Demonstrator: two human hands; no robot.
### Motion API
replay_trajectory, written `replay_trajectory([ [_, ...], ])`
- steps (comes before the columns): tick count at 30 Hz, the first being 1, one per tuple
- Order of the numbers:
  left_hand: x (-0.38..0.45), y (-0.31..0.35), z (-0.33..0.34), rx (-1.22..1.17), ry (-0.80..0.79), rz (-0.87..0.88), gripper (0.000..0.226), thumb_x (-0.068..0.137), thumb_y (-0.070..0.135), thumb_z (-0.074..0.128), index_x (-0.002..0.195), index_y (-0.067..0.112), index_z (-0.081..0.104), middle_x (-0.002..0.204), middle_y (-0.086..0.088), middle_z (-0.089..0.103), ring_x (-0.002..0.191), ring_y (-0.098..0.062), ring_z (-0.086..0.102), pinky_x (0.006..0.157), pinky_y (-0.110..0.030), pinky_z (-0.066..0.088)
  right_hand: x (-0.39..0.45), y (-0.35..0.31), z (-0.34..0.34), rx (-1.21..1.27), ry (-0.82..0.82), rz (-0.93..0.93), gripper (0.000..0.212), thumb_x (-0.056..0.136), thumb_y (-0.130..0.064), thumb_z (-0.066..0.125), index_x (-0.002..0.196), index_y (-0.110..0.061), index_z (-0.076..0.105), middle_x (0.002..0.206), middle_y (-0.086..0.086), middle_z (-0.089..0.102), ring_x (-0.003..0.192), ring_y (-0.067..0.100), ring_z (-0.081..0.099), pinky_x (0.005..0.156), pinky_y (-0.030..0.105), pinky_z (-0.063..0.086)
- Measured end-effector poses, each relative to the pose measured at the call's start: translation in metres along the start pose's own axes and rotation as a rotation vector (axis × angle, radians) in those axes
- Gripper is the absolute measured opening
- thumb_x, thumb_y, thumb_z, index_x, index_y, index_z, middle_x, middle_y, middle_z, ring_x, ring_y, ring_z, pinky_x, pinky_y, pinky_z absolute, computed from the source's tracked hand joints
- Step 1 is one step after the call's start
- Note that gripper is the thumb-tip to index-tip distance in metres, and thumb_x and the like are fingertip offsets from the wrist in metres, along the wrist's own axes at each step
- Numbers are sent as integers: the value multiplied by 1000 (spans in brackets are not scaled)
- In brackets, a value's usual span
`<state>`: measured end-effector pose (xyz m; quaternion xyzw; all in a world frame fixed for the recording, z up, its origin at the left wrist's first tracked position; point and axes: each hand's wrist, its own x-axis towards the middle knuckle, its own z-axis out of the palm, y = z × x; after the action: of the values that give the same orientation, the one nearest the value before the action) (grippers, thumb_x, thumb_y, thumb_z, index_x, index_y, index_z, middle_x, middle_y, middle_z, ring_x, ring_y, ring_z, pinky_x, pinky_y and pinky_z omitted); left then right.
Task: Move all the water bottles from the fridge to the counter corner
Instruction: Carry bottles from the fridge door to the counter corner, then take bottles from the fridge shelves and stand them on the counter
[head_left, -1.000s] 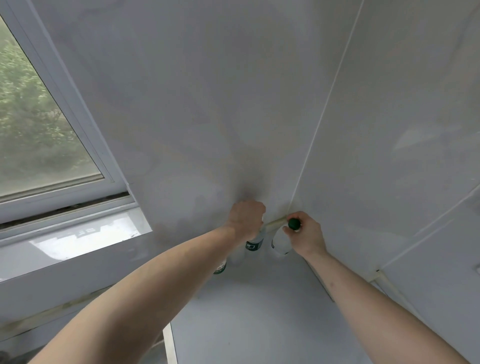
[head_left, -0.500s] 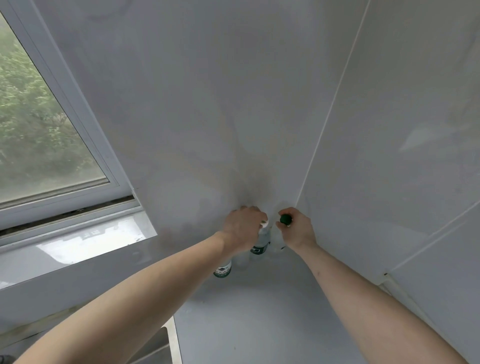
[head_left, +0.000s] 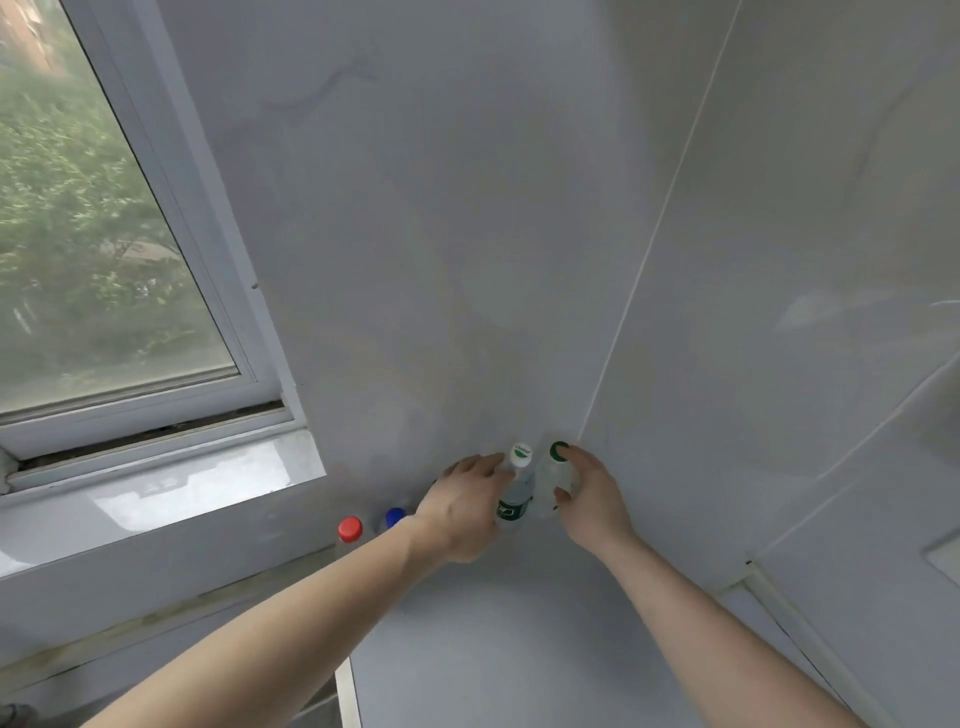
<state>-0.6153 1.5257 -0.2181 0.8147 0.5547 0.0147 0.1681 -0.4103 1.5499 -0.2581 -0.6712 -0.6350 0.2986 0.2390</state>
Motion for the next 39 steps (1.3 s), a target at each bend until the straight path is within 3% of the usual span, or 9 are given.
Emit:
replay_trajectory([
  [2, -21, 1, -2, -52, 54, 4, 70, 89, 6, 49, 156, 22, 36, 165, -2, 29, 150, -28, 28, 121, -35, 25, -25, -3, -1, 23, 9, -8, 63, 94, 0, 64, 153, -18, 49, 162, 1, 41, 149, 19, 41, 125, 31, 29],
  [5, -61, -1, 3, -168, 148, -8, 69, 92, 7, 47, 157, 26, 36, 165, 1, 31, 150, -26, 29, 121, -36, 28, -66, -13, 2, 97, 64, 34, 62, 93, -2, 66, 152, -18, 51, 159, 0, 46, 148, 20, 42, 120, 24, 28],
  [9, -143, -13, 37, -283, 163, -88, 63, 97, 11, 48, 157, 29, 37, 165, 10, 30, 151, -17, 27, 123, -28, 24, -140, -38, 31, 271, 68, 93, 59, 94, -8, 69, 147, -27, 53, 154, -5, 51, 145, 14, 46, 121, 39, 38],
  [14, -239, -32, 74, -385, 164, -243, 54, 102, 25, 53, 154, 34, 40, 163, 17, 30, 146, -10, 32, 119, -25, 27, -218, -51, 57, 137, -164, 31, 58, 100, -19, 63, 153, -37, 44, 158, -21, 34, 149, 0, 30, 114, 15, 23],
  [20, -299, -33, 98, -447, 140, -268, 54, 101, 31, 57, 151, 41, 40, 161, 23, 28, 149, -5, 24, 120, -21, 24, -261, -50, 59, 112, -180, 57, 58, 99, -23, 65, 151, -40, 44, 150, -27, 38, 145, 1, 36, 119, 22, 30],
  [25, -292, -28, 91, -401, 91, -188, 53, 102, 31, 56, 152, 39, 40, 163, 18, 28, 150, -9, 25, 121, -26, 25, -295, -39, 50, 81, -140, 101, 60, 98, -27, 67, 151, -43, 43, 158, -25, 33, 146, -5, 31, 112, 12, 22],
  [31, -267, 13, 69, -332, 49, -22, 50, 104, 33, 52, 152, 41, 39, 164, 20, 25, 149, -10, 27, 121, -32, 29, -344, -20, 21, 113, -32, 210, 62, 99, -31, 66, 153, -47, 40, 163, -28, 26, 148, -5, 28, 111, 15, 22],
  [39, -259, 111, 84, -283, -24, 269, 49, 102, 31, 53, 150, 36, 44, 164, 16, 28, 149, -14, 27, 121, -30, 27, -451, 14, -25, 181, 199, 355, 62, 100, -30, 66, 152, -49, 39, 162, -32, 23, 140, -16, 23, 113, 13, 19],
])
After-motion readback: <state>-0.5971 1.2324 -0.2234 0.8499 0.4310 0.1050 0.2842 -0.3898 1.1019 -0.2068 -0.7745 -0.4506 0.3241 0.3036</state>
